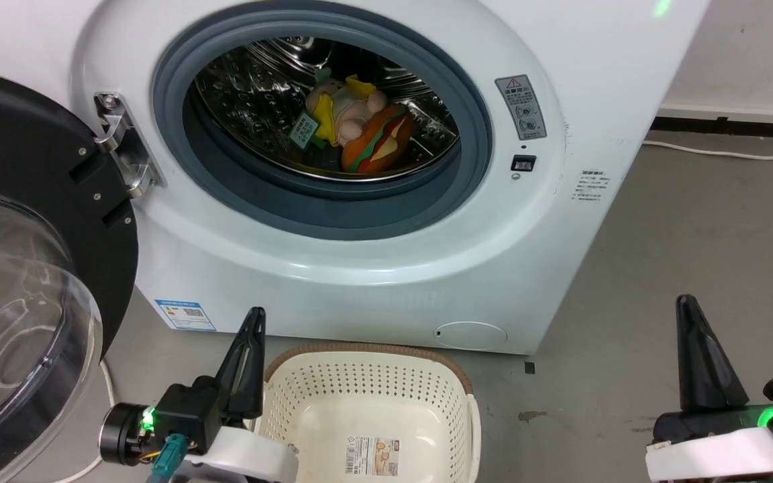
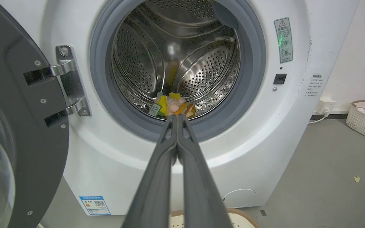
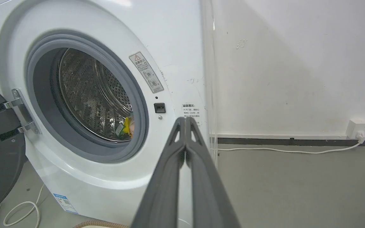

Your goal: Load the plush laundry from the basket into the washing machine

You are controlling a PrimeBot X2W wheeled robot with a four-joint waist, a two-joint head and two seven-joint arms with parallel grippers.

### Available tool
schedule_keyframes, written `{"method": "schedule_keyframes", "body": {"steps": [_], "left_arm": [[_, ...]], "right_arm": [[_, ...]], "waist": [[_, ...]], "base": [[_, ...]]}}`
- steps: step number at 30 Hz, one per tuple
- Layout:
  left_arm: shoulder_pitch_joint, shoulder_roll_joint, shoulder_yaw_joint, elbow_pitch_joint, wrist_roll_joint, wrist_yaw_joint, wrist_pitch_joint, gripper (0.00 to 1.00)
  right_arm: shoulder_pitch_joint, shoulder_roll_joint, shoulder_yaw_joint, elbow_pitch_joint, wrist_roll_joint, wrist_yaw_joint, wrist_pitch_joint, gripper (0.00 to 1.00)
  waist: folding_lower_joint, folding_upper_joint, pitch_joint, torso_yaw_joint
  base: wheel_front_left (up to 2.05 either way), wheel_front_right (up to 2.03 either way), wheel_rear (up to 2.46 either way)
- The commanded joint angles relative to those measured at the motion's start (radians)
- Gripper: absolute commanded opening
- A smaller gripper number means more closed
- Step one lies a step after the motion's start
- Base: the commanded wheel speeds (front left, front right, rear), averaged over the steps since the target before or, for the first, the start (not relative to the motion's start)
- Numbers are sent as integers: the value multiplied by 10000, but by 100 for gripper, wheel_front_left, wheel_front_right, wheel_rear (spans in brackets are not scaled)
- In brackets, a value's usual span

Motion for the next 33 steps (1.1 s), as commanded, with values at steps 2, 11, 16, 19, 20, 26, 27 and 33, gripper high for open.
{"method": "schedule_keyframes", "body": {"steps": [2,11,16,19,20,26,27,33], "left_arm": [[17,-12,61,-16,41,-5,70,0],[54,-59,183,-54,132,-20,253,0],[75,-85,251,-75,182,-28,356,0],[87,-101,292,-87,213,-33,417,0],[91,-106,305,-92,223,-35,438,0],[115,-138,387,-117,284,-45,560,0],[120,-143,400,-121,294,-47,581,0],[144,-174,481,-146,354,-57,703,0]], "right_arm": [[-5,-1,20,20,-58,0,78,0],[-16,-2,57,61,-185,-1,262,0],[-22,-2,78,85,-256,-1,365,0],[-25,-3,91,98,-299,-2,426,0],[-26,-3,95,103,-313,-2,447,0],[-33,-4,120,131,-398,-2,570,0],[-35,-4,125,136,-412,-2,591,0],[-42,-4,150,163,-497,-3,713,0]], "waist": [[0,0,-18,-3],[0,0,-90,-23],[0,0,-130,-33],[0,0,-154,-40],[0,0,-162,-42],[0,0,-211,-55],[0,0,-219,-57],[0,0,-266,-69]], "base": [[0,0,0],[0,0,0],[0,0,0],[0,0,0],[0,0,0],[0,0,0],[0,0,0],[0,0,0]]}}
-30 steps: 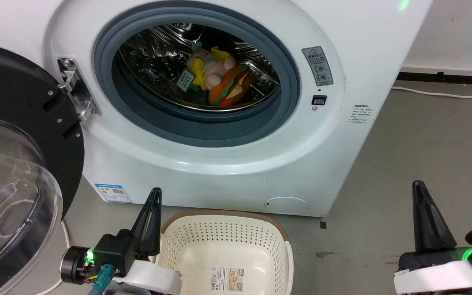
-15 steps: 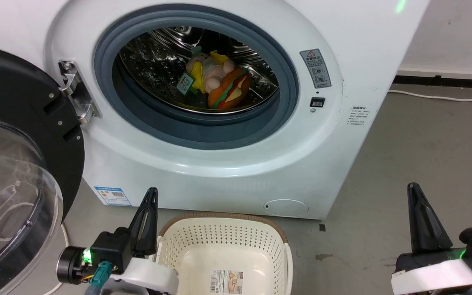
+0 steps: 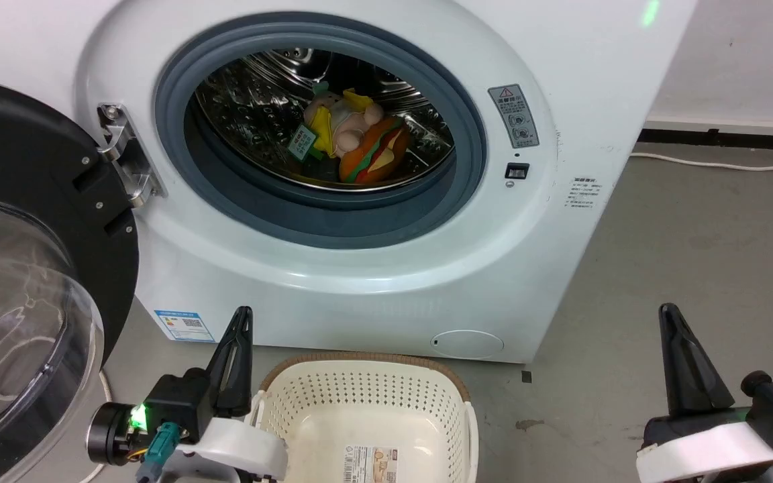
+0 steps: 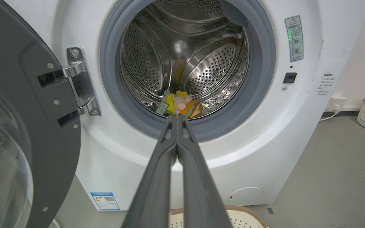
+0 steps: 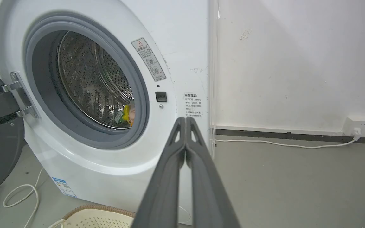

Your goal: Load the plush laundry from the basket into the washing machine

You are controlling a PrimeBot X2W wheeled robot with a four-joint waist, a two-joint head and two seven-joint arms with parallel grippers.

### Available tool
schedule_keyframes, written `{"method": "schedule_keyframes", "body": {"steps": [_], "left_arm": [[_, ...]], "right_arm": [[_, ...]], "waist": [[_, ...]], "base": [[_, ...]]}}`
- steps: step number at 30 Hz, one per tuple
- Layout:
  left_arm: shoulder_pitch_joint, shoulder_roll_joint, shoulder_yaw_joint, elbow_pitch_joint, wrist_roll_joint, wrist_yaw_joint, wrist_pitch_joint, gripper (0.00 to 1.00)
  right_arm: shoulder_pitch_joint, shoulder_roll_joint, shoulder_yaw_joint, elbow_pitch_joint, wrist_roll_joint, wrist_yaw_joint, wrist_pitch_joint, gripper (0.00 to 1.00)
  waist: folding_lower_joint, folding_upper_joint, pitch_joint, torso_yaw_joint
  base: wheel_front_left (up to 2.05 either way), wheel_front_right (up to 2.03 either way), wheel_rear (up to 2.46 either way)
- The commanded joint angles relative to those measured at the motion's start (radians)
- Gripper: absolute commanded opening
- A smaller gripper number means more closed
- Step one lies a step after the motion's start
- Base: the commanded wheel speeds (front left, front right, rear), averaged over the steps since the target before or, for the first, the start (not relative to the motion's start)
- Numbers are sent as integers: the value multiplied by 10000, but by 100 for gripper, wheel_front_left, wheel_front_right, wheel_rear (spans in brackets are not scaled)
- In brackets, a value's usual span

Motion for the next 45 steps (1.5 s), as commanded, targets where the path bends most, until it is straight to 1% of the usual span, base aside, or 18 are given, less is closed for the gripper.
{"method": "schedule_keyframes", "body": {"steps": [1,45], "left_arm": [[143,-66,50,-32,84,-28,49,0],[319,-291,633,-213,519,-99,928,0]], "right_arm": [[-40,-5,29,38,-114,-3,61,0],[-91,-10,209,237,-723,-6,944,0]], "waist": [[0,0,-10,-3],[0,0,-355,-95]], "base": [[0,0,0],[0,0,0]]}}
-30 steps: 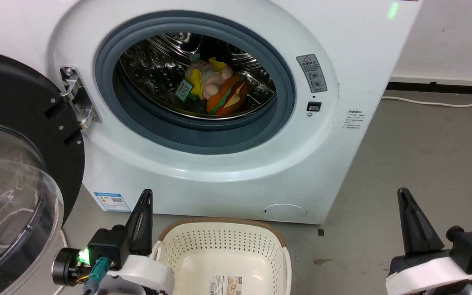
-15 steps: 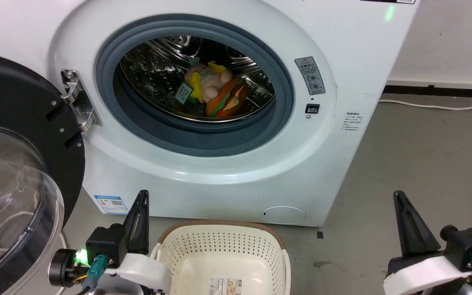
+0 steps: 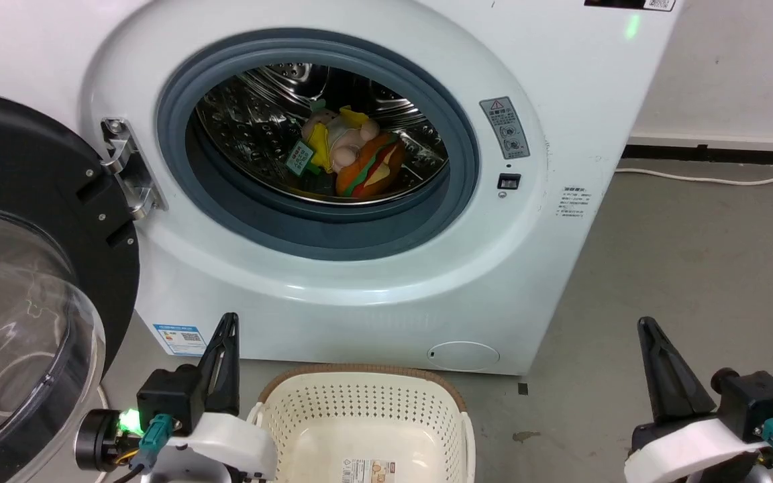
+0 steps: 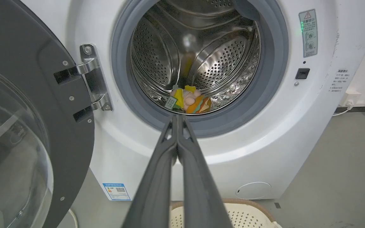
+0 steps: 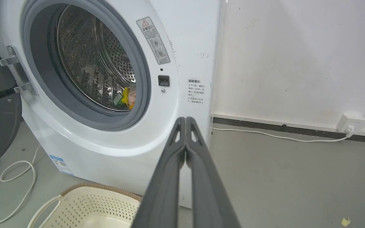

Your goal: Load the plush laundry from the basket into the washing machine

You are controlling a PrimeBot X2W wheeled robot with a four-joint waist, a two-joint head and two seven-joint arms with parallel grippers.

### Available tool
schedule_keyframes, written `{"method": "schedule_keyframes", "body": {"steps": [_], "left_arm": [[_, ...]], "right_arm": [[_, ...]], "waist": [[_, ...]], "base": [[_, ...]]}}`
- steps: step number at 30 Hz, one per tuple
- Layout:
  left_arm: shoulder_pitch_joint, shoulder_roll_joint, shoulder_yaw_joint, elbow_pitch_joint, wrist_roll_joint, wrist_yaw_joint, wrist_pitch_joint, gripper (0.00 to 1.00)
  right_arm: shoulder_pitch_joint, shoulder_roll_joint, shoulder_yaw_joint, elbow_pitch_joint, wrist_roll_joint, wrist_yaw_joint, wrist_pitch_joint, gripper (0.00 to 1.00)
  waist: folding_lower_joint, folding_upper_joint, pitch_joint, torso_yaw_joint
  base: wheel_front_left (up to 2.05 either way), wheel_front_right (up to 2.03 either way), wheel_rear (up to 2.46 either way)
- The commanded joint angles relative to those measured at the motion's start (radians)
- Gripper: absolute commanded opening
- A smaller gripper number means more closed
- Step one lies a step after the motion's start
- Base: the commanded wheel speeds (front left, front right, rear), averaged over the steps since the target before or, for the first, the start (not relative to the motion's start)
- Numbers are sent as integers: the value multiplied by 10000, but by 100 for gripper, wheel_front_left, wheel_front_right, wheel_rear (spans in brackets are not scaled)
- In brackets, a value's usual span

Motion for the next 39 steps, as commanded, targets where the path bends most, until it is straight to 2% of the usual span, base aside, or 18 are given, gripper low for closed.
{"method": "schedule_keyframes", "body": {"steps": [1,39], "left_arm": [[198,-33,62,-48,88,-47,51,0],[353,-232,577,-208,472,-110,829,0]], "right_arm": [[-85,-10,22,50,-77,-6,57,0],[-130,-15,181,226,-615,-9,838,0]], "waist": [[0,-1,-7,-2],[0,-1,-312,-83]], "base": [[0,0,0],[0,0,0]]}}
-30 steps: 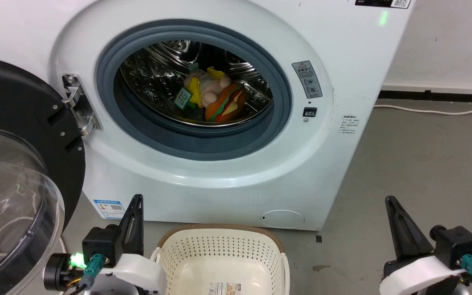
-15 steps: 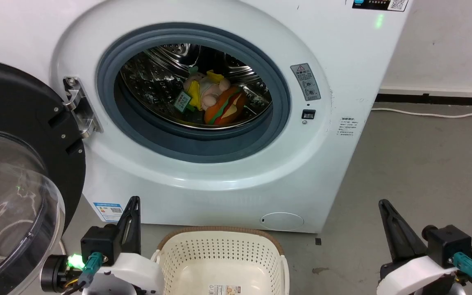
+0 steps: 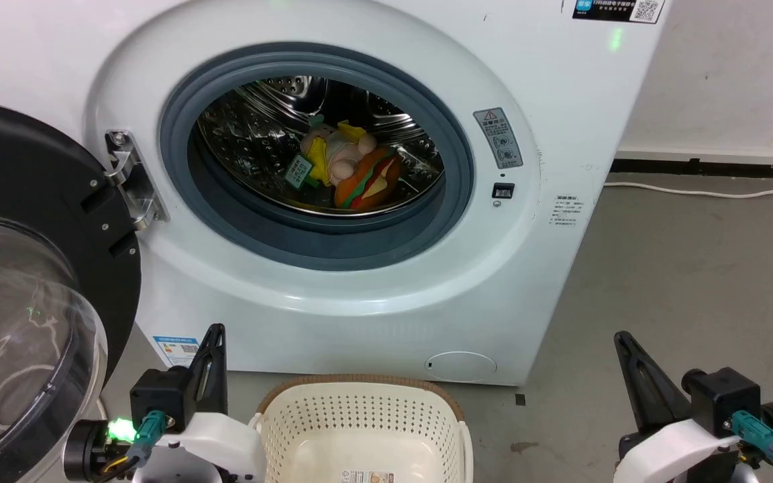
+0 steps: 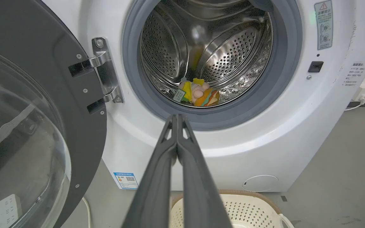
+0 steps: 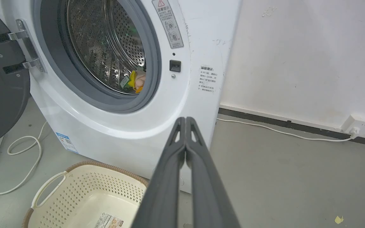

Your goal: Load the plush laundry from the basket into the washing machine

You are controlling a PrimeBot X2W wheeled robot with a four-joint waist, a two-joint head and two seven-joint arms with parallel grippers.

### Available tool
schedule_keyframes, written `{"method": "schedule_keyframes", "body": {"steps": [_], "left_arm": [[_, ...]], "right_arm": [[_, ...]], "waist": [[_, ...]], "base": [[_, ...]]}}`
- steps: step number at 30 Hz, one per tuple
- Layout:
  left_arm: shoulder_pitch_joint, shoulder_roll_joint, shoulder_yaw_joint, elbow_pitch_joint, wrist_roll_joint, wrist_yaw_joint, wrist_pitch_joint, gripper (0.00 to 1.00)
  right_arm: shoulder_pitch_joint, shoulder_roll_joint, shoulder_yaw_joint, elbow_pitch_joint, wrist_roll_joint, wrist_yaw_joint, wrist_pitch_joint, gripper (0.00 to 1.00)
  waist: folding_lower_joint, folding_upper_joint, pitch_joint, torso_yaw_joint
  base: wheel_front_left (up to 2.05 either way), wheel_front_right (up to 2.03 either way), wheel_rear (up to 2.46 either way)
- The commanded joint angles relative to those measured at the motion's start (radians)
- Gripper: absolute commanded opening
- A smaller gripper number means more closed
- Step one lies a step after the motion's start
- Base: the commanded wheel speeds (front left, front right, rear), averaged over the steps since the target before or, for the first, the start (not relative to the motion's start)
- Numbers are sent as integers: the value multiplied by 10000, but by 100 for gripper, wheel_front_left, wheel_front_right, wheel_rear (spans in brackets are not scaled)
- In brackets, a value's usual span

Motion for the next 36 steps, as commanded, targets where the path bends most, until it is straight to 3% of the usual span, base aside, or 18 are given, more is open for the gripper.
{"method": "schedule_keyframes", "body": {"steps": [1,36], "left_arm": [[171,-7,63,-55,103,-51,57,0],[195,-38,143,-80,162,-60,177,0]], "right_arm": [[-111,-15,17,48,-81,-9,59,0],[-118,-16,41,76,-164,-9,179,0]], "waist": [[0,0,-10,-3],[0,0,-57,-15]], "base": [[0,0,0],[0,0,0]]}}
